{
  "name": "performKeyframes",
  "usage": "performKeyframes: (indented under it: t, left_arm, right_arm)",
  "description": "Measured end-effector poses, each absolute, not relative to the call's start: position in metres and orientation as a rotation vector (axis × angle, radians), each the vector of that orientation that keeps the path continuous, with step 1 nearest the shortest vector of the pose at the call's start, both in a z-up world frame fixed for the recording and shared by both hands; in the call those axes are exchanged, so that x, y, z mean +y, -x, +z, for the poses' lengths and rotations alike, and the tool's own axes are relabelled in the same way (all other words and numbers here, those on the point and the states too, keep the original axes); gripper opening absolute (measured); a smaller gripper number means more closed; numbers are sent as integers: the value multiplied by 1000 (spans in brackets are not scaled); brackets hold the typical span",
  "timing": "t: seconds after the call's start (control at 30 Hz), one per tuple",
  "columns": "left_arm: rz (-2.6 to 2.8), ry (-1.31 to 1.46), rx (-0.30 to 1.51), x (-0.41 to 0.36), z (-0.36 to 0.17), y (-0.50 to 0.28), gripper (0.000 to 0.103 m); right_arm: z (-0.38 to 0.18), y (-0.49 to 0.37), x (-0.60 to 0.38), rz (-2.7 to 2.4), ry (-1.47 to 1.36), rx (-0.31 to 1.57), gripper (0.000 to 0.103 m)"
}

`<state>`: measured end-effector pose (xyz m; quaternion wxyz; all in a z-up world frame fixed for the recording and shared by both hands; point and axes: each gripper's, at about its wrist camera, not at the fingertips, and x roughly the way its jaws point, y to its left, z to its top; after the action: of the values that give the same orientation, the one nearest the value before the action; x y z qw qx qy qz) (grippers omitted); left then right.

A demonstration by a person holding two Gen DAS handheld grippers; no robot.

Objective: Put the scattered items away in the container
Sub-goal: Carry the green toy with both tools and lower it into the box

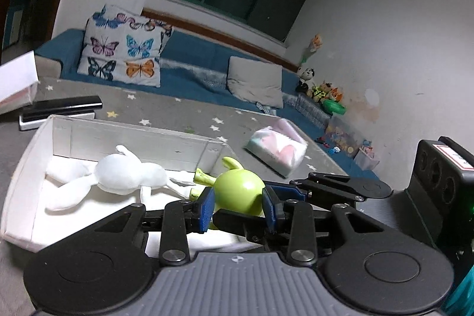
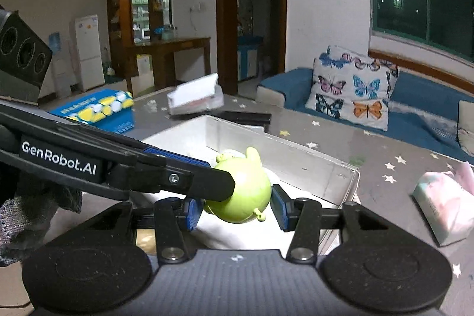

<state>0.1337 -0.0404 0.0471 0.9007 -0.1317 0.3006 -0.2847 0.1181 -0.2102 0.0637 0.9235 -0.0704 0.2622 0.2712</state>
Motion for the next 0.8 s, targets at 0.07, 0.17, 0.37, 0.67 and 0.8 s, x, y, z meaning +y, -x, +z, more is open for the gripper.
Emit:
performKeyframes:
  t: [0.07,0.17,0.37,0.67,0.8]
  left_arm:
    - [-579,291,651,-39,40,-150,38]
    - [-567,339,702,-34,27,-170,38]
    - [-546,404,768,-29,6,-194,38]
    - [-526,414,832,-32,-8,-201,38]
    - [-521,408,833,-33,-9,-199,38]
  right_arm:
    - [59,-133,-207,555,157,561,48]
    - [49,-158,-199,555,185,610,48]
    - [28,-185,-189,556,247,677,48]
    - [8,-198,-184,539,297,770,49]
    - [4,-201,-186,532,297,788,49]
